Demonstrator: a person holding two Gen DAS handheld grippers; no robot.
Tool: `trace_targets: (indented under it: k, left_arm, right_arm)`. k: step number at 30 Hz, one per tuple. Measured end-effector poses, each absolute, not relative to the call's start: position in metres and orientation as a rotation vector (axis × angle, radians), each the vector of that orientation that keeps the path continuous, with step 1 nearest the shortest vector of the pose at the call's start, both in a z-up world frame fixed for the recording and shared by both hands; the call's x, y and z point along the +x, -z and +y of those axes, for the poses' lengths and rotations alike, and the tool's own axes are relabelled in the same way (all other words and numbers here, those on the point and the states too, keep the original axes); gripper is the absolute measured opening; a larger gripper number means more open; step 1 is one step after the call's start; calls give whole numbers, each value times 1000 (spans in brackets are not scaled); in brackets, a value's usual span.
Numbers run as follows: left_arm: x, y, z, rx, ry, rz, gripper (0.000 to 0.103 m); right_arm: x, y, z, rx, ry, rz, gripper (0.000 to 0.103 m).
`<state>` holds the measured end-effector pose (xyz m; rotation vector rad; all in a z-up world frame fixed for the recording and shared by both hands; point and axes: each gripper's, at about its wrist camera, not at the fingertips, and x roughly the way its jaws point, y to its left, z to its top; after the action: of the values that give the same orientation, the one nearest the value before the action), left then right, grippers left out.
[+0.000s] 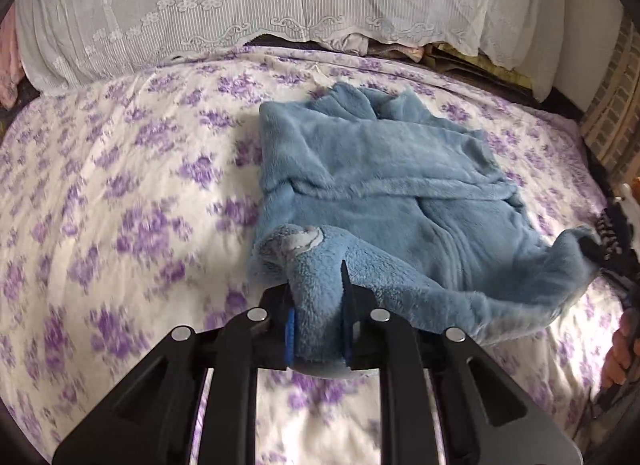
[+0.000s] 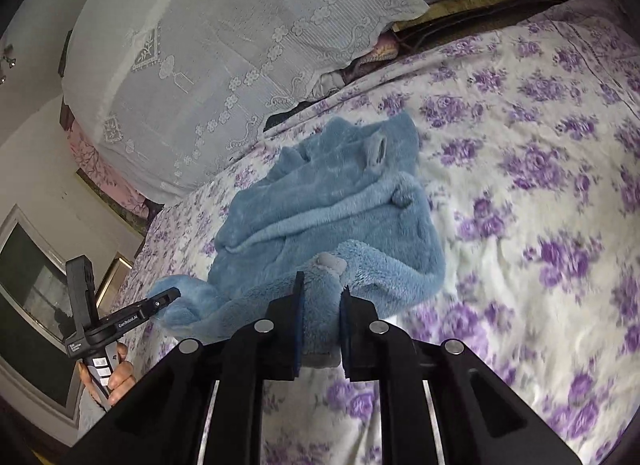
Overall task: Fold small clothes
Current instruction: 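Grasp the jacket hem with the left gripper while the right gripper grasps the hem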
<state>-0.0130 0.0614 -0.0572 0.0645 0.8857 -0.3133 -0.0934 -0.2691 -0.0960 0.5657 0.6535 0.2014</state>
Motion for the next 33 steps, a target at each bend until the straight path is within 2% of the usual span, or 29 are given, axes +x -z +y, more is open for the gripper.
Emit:
trace_targets:
  k: [25, 33]
  left_arm:
    - [103, 50, 23, 104, 255, 865, 17]
    - [145, 44, 22, 72, 204, 855, 17]
  right_arm:
    - [40, 81, -282, 560, -139, 616, 15]
    - [83, 83, -304, 642, -109, 584, 15]
